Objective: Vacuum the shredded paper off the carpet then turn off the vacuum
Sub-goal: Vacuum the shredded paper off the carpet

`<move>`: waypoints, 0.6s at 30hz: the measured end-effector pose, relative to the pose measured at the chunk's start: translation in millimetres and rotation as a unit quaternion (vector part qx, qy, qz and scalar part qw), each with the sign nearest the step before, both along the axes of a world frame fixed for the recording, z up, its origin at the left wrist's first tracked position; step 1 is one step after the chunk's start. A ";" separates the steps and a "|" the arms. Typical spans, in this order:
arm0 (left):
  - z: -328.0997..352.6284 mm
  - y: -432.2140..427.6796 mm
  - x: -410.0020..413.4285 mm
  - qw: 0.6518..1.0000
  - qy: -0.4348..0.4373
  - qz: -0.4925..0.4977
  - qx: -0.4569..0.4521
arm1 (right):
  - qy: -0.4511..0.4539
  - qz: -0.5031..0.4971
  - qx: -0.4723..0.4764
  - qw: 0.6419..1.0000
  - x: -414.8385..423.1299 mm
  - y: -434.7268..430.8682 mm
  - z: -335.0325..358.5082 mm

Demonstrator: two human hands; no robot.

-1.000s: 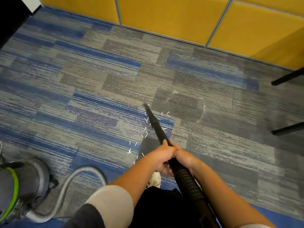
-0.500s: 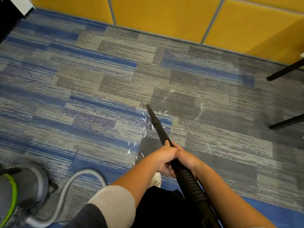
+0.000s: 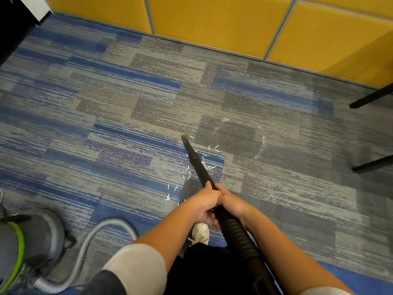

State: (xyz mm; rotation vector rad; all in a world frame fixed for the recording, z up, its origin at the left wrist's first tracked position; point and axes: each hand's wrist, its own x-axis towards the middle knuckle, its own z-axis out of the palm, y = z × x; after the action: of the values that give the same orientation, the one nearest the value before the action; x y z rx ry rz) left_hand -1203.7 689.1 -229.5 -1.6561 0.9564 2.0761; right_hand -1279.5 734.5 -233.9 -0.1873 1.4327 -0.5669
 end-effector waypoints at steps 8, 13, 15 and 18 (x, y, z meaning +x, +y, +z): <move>0.4 2.0 -16.3 1.000 0.022 -0.018 0.003 | 0.017 -0.015 0.011 1.000 -19.0 9.7 -11.3; -1.0 -1.9 -5.1 1.000 0.016 -0.020 -0.005 | 0.021 0.005 0.022 1.000 -9.4 4.4 -17.9; -0.7 -4.9 2.4 1.000 0.008 -0.015 -0.008 | 0.014 0.013 0.018 1.000 -1.7 0.9 -18.8; 1.8 -7.7 12.6 1.000 0.006 0.002 -0.009 | 0.007 0.024 0.020 0.999 5.3 -2.3 -19.7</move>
State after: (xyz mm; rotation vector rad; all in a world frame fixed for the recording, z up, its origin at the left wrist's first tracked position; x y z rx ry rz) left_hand -1191.1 681.4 -227.8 -1.6584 0.9795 2.0889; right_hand -1274.2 732.2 -253.6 -0.1941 1.4489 -0.4974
